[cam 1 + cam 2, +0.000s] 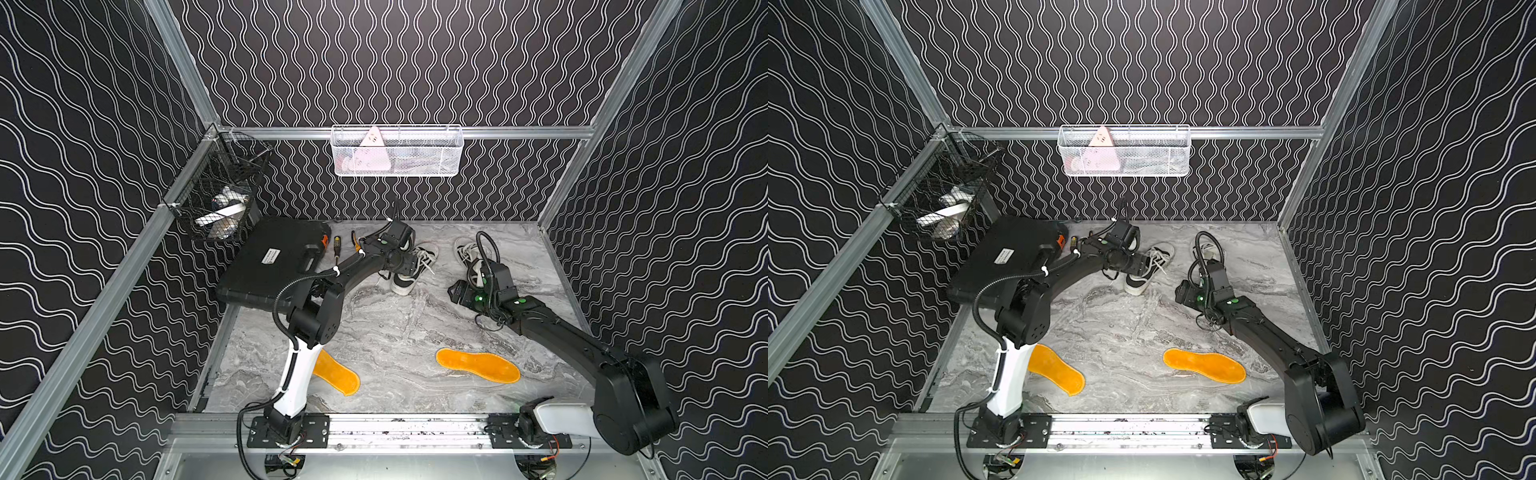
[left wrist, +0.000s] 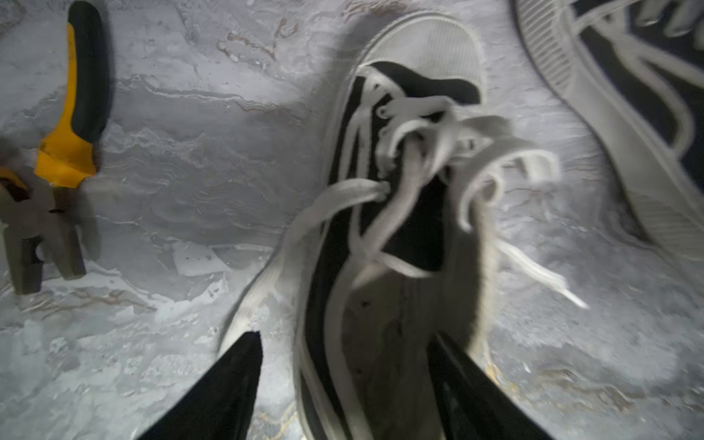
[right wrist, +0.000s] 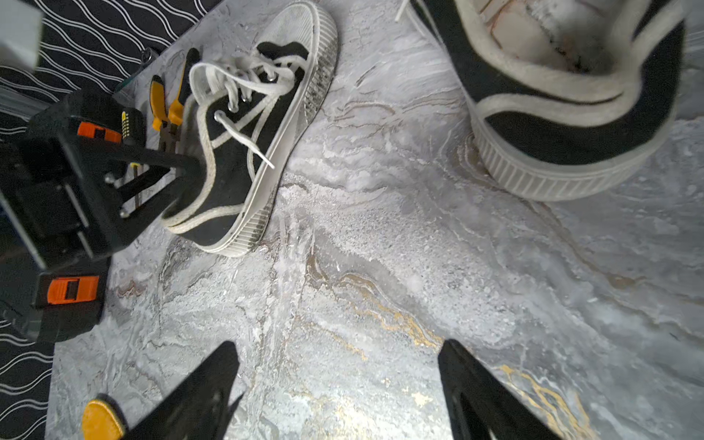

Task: Insert the insole into the shoe
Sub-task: Move the shoe to the center of the board.

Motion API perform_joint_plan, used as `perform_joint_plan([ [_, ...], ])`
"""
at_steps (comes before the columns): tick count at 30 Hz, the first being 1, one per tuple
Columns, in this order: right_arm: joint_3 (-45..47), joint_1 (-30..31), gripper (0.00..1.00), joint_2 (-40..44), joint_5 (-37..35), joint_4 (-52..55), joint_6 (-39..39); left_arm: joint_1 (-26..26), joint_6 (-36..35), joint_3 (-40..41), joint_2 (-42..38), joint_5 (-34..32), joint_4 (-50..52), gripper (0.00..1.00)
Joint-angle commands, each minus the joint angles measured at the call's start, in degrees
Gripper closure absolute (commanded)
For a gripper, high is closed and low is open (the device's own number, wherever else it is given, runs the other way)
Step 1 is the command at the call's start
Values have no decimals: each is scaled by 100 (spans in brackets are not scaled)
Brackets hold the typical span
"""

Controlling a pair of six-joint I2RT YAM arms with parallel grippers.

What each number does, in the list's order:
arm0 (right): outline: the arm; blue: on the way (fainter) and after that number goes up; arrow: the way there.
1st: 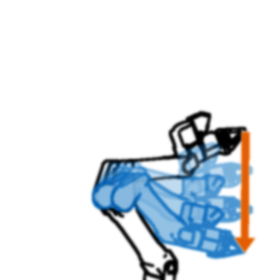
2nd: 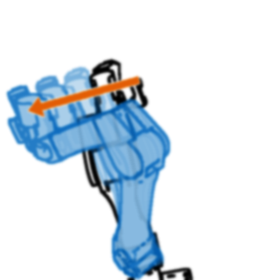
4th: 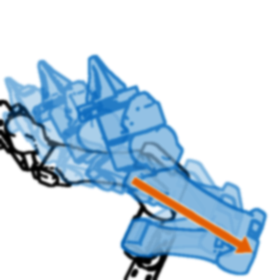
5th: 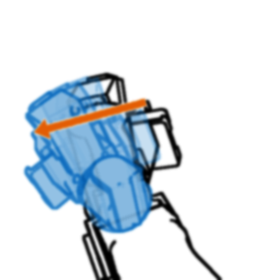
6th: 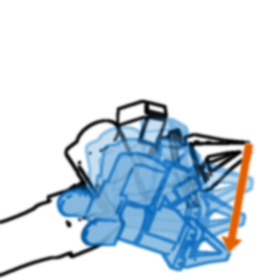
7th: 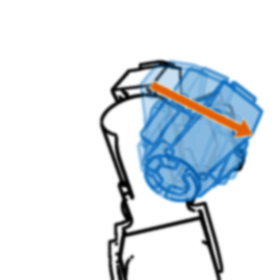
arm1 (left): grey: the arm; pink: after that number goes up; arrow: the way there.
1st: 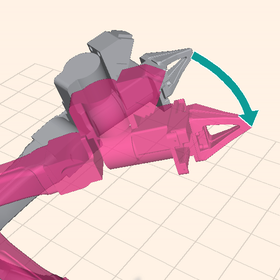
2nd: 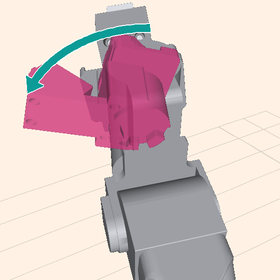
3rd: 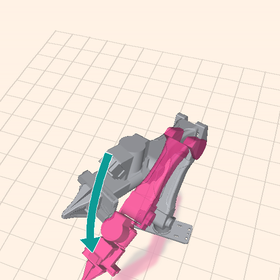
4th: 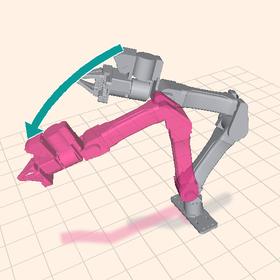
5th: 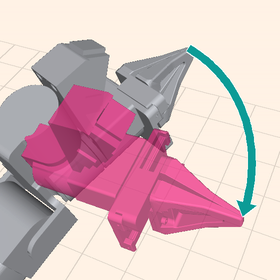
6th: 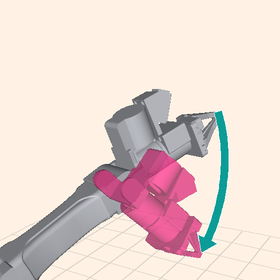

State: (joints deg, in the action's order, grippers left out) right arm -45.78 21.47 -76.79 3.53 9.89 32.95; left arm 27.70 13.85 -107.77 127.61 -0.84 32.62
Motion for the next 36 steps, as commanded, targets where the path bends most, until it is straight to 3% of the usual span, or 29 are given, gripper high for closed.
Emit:
perform_joint_plan([
  [1,-102,59,15,-35,62,76,-23,-70,-127,-150,155,-91,99,31],
  [5,-167,149,15,-88,48,104,-86,-100,-288,-192,229,4,-151,44],
  [13,-176,320,16,-330,-160,215,-2,-106,-355,222,-43,650,-608,89],
  [16,-161,422,16,-346,-181,179,48,-98,-285,413,-110,701,-699,91],
  [18,-155,428,17,-336,-227,180,76,-90,-186,589,-232,655,-754,100],
  [25,-365,919,17,-641,-521,211,113,74,654,1940,-1230,145,-1243,100],
  [31,-754,1377,20,-1063,-929,293,240,680,1890,3271,-2274,-814,-1545,100],
  [36,-912,1626,31,-1343,-1119,409,280,1236,2579,3629,-2500,-1220,-1397,99],
])
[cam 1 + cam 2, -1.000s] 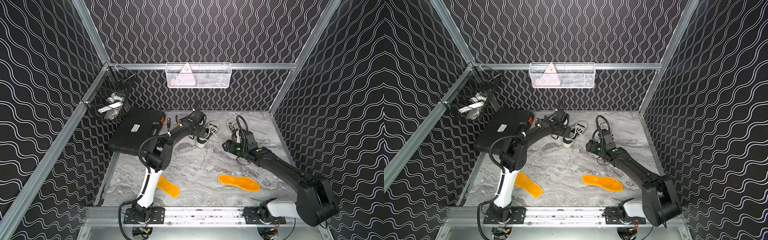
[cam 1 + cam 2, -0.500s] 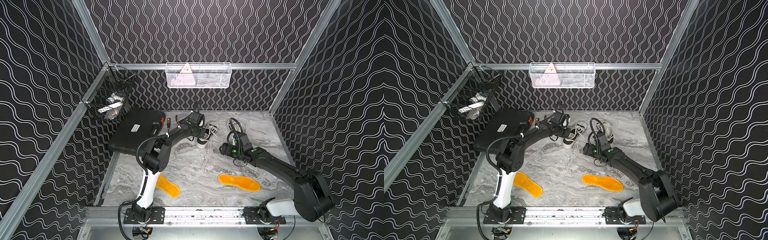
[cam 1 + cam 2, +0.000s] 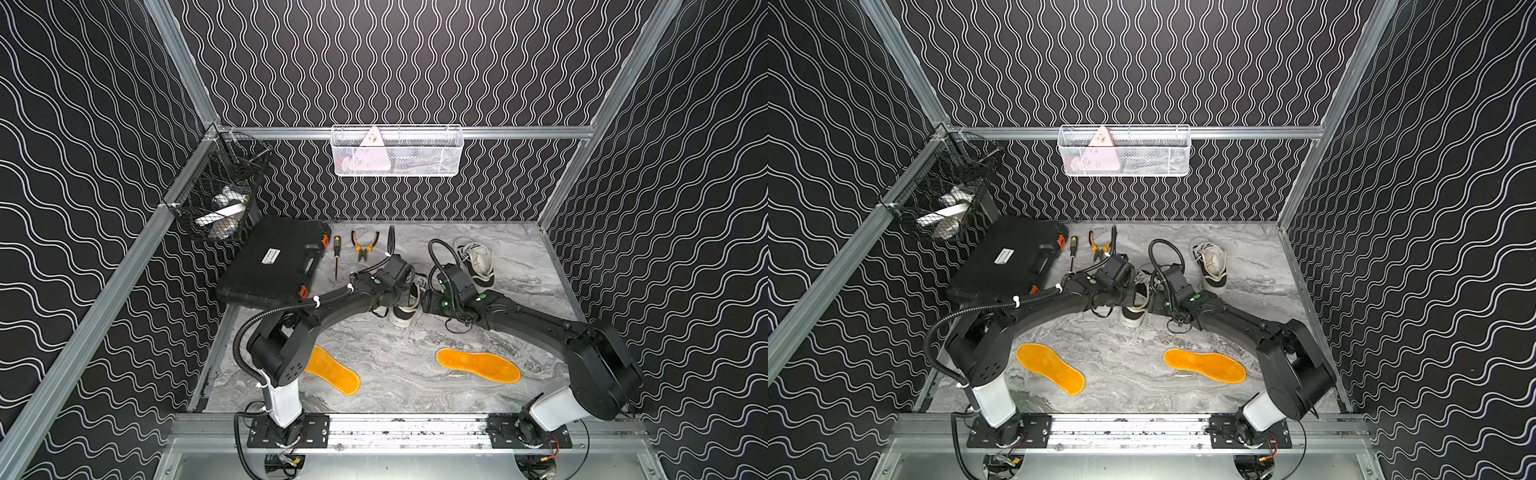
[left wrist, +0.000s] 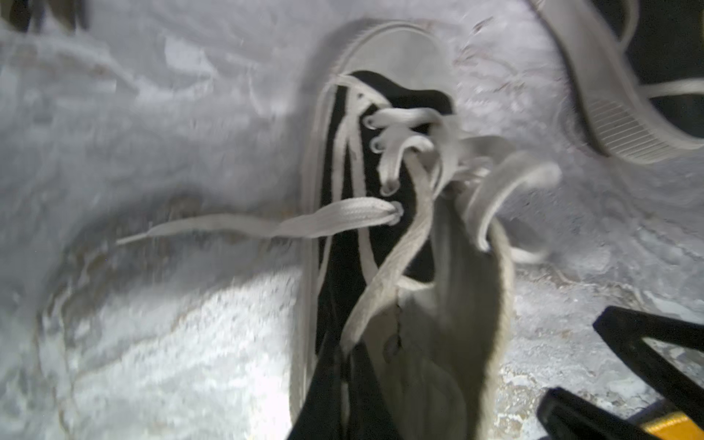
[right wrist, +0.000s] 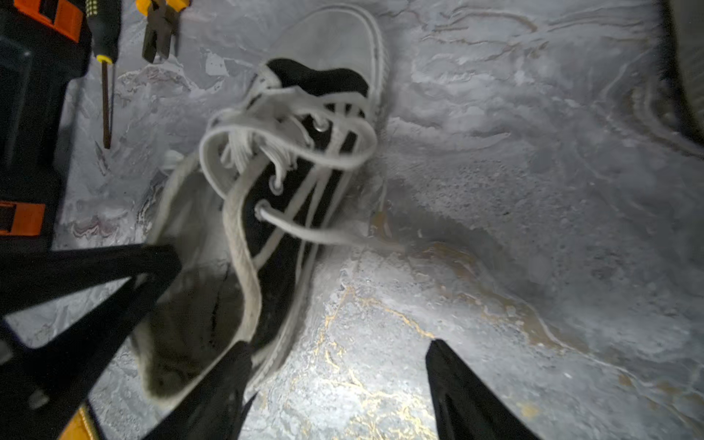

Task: Insert the insole into the shoe
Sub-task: Move the shoe to the center of the board.

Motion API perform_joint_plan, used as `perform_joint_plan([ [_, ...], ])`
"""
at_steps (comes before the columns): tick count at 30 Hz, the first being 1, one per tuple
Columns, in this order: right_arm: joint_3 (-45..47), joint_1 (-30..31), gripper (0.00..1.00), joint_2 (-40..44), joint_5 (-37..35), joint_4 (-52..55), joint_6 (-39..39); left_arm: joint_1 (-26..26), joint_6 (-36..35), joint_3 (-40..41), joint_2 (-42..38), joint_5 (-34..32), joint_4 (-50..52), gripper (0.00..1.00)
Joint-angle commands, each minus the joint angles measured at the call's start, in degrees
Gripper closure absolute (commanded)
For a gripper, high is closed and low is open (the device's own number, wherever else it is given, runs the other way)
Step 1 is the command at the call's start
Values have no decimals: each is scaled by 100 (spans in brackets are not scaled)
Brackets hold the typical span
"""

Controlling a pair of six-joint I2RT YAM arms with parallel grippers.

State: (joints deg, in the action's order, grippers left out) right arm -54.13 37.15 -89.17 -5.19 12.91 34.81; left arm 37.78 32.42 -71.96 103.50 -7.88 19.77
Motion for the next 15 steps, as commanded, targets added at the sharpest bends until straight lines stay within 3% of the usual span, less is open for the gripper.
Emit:
perform_joint_plan([
  [1,-80,69,34,-139,-238,135,108,342,790,42,-93,-644,-34,97],
  [4,58,99,40,-114,-234,115,155,592,1155,196,-160,-855,7,96],
  [10,313,104,48,-11,-179,-8,219,725,1513,514,-358,-553,-153,60],
  [15,265,103,55,-48,-145,-19,158,674,792,369,-394,-222,-59,39],
])
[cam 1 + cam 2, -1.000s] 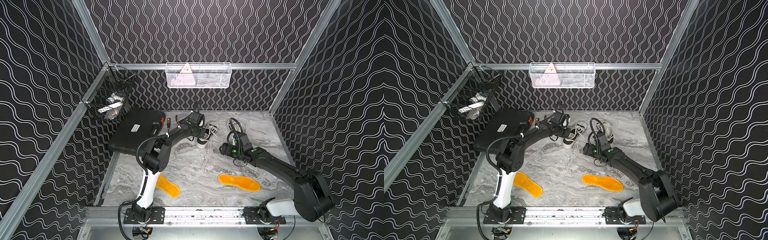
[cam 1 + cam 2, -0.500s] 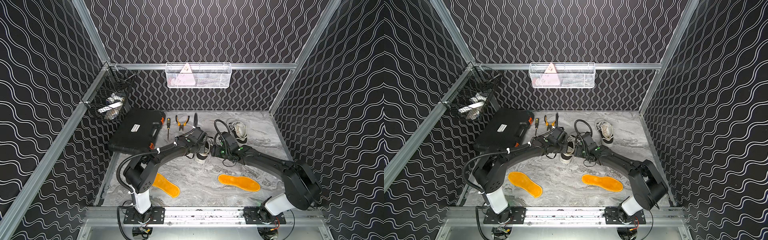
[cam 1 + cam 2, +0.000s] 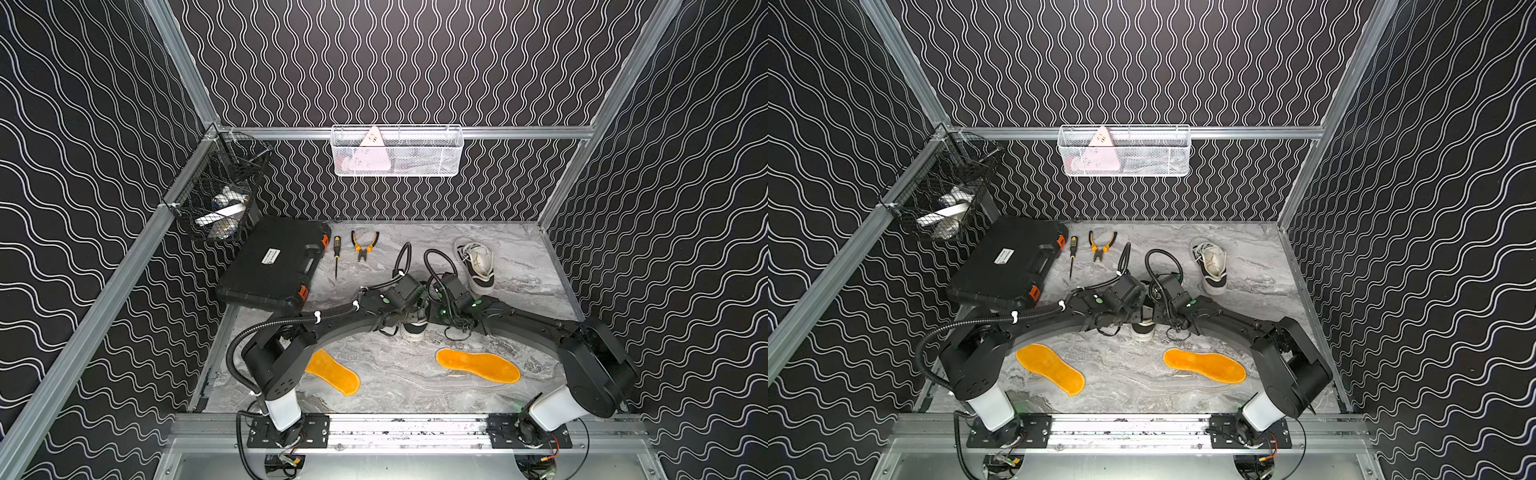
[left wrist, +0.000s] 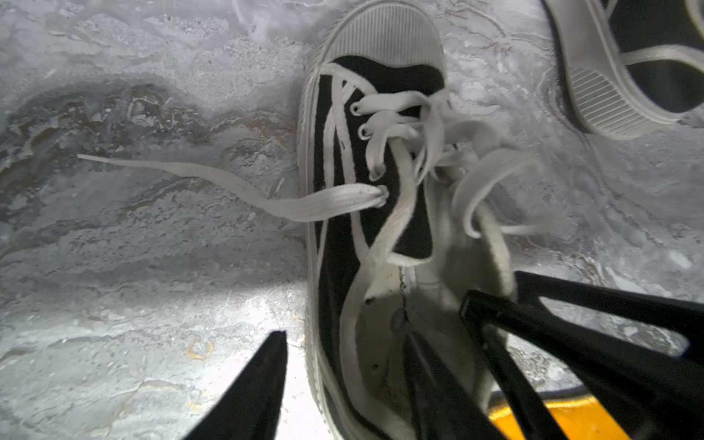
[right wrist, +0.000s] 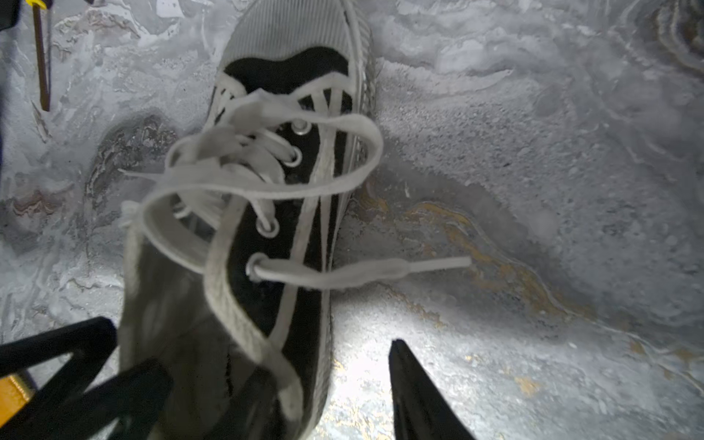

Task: Insert the insole into the shoe
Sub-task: Move the shoe to the center of the board, then adjust the shoe at the center of the board.

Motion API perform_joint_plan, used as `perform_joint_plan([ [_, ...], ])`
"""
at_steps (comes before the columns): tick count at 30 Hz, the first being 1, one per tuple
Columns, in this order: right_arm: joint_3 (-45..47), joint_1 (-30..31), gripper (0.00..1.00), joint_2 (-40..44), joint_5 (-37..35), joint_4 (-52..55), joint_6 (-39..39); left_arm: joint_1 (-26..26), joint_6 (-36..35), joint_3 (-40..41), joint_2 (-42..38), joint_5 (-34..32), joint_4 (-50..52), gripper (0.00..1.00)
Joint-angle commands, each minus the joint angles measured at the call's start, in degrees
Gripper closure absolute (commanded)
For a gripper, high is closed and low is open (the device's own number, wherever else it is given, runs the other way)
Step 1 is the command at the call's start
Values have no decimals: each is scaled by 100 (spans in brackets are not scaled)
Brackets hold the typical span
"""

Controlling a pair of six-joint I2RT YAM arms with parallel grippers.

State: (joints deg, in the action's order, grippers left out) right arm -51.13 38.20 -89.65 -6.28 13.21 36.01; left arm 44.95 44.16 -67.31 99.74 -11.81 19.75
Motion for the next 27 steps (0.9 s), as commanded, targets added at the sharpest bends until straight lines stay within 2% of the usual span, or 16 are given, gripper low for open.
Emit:
perform_joint_plan([
  [1,-62,-5,56,0,-47,-38,16,-61,-510,-167,25,270,-29,37],
  [5,-196,-6,58,-32,-130,-96,-58,-178,-889,-541,367,431,140,37],
  [10,-412,-105,63,-379,55,-289,-127,-516,-970,-658,618,779,40,47],
  [14,-572,-219,70,-723,271,-318,-138,-720,-1055,-590,540,885,-21,62],
  [18,-372,-288,74,-569,263,-465,-138,-905,-1112,-230,188,1070,-140,78],
  [21,-75,-505,77,-424,432,-652,-129,-1128,-1029,207,-42,1300,-266,82],
  [27,333,-647,80,-346,888,-1235,-596,-1139,-938,692,-288,1643,-529,81],
])
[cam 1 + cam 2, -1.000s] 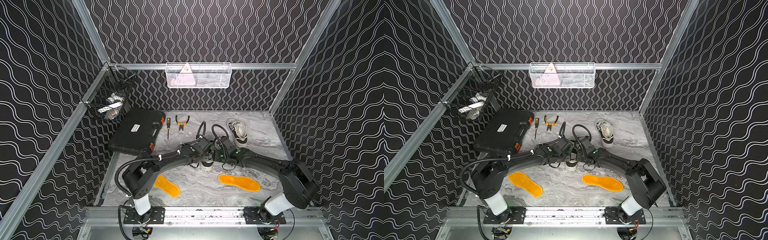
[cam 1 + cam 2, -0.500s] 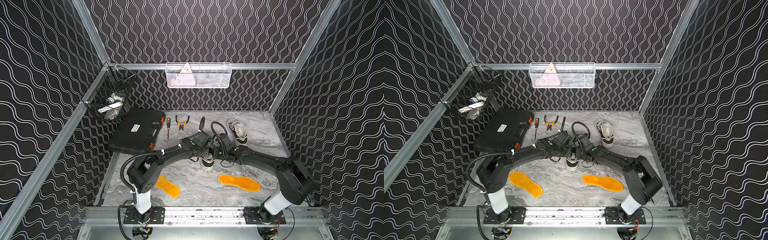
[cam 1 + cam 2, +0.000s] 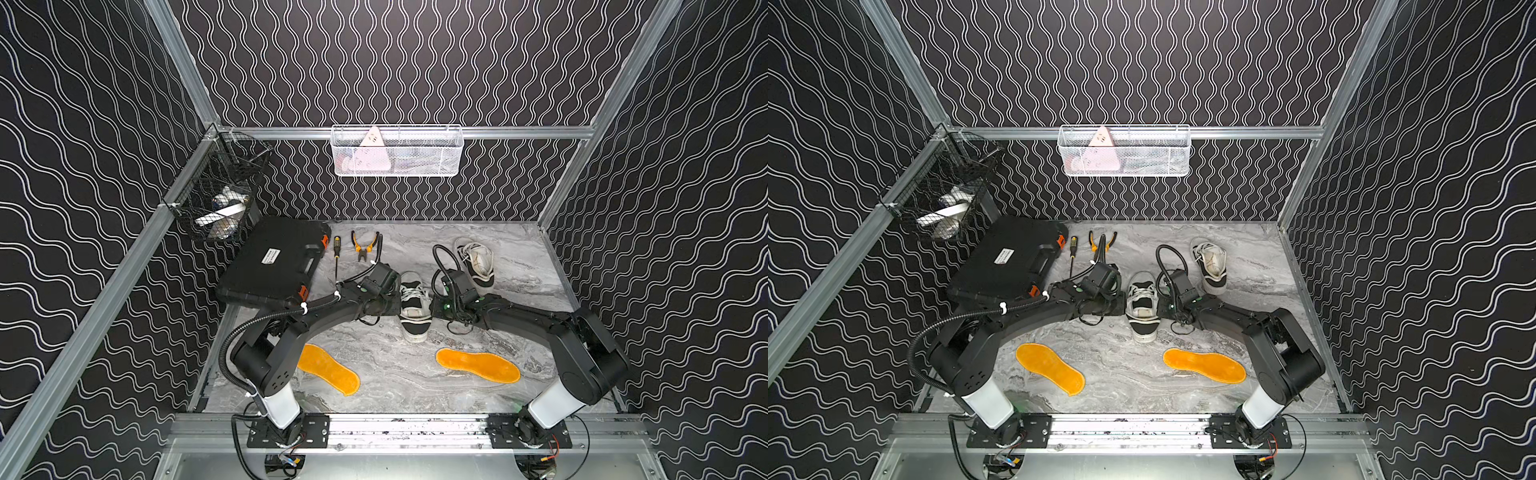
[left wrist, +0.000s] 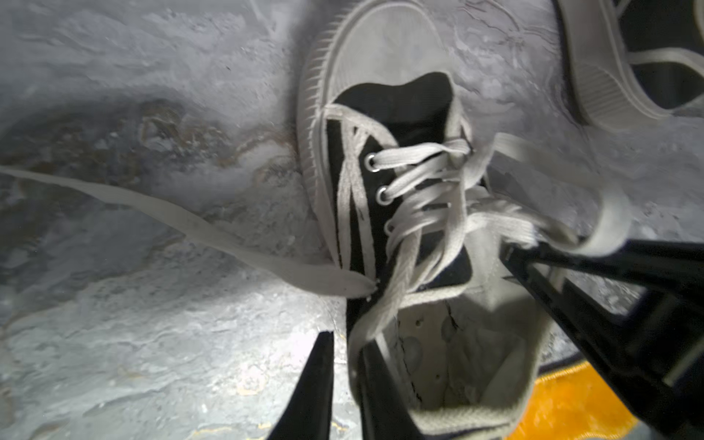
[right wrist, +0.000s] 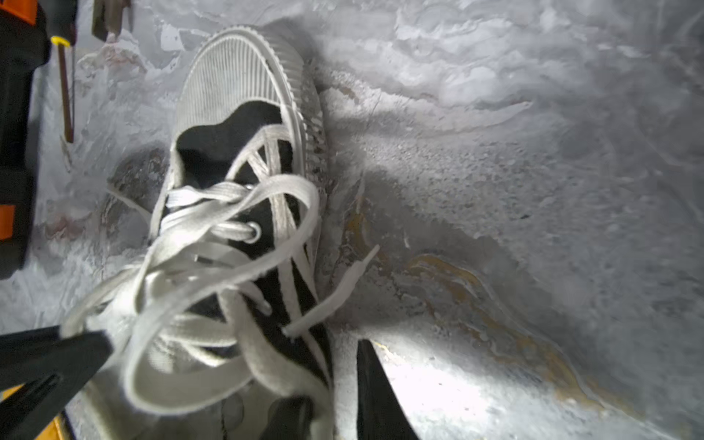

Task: Insert the insole into the shoe
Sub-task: Adjust the shoe at the center of the board.

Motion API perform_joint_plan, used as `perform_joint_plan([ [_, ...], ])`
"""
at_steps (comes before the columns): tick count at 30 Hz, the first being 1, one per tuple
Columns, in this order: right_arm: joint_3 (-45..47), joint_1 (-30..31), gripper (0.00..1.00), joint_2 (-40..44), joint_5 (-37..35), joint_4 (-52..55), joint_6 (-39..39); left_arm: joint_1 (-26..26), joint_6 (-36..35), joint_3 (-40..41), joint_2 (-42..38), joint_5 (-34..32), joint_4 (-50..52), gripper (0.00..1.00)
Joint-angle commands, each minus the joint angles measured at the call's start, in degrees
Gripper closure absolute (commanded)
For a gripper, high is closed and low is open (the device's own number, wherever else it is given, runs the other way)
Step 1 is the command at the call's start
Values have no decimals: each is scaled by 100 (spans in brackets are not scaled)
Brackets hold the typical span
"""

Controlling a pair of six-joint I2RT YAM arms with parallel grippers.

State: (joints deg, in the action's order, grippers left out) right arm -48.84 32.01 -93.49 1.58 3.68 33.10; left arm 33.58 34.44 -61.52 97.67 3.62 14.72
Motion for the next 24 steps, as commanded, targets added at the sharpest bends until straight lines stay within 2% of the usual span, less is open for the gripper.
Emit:
perform_joint_plan([
  [1,131,-28,80,42,160,-359,-329,28,57,135,-90,137,-63,80],
  [6,-183,-30,71,85,638,-98,-471,189,-252,-161,-186,-3,269,61],
  [9,-517,-29,63,250,1017,317,-489,346,-624,-639,-272,-332,798,57],
  [13,-748,-166,59,668,1144,946,-464,587,-1151,-1092,-361,-539,1298,66],
  [16,-690,-550,58,1023,1312,1270,-369,785,-1746,-1301,-302,-412,1452,73],
  [19,-460,-1182,58,1311,1299,1301,-236,969,-2354,-1525,6,-248,1609,75],
  [24,-296,-1874,57,1489,1277,1388,-122,1019,-2822,-1825,576,-537,1771,72],
])
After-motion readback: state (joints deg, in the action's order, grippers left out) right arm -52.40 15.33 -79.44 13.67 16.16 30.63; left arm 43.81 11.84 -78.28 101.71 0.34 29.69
